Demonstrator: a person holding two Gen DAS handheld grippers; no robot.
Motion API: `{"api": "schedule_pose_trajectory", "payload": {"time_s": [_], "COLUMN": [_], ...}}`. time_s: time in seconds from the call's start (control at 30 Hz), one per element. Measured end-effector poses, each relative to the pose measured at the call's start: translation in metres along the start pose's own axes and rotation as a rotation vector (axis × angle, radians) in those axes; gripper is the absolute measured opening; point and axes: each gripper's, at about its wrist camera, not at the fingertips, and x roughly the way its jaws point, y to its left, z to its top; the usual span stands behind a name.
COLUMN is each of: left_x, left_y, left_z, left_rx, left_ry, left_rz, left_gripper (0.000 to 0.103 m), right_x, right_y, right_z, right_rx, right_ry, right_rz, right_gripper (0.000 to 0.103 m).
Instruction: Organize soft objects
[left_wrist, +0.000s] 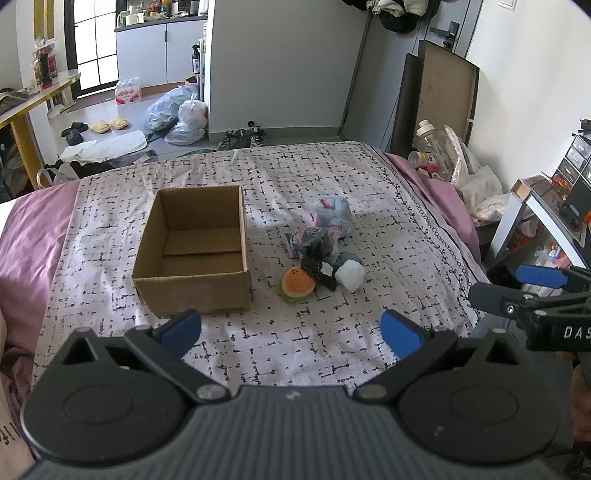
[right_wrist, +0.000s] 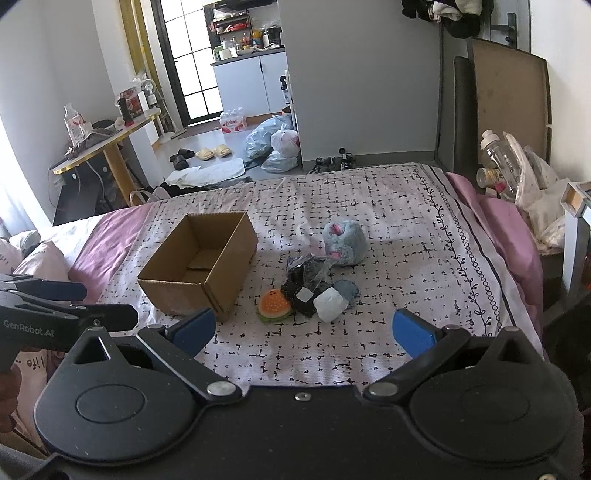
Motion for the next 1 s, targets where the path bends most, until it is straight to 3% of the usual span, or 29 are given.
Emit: {"api": "schedule_pose_trajectory", "payload": {"time_s": [1.0], "left_x": [-0.0007], "left_y": [0.002], "left_z": [0.0025], "left_rx": [-0.022], "left_ry": [0.005], "left_rz": [-0.014], "left_gripper": [0.103], "right_x": [0.0014], "right_y": [0.001], "right_z": [0.0019], "right_rx": [-0.006], "right_ry": [-0.01], "right_rz": [-0.008], "right_gripper": [0.103]}}
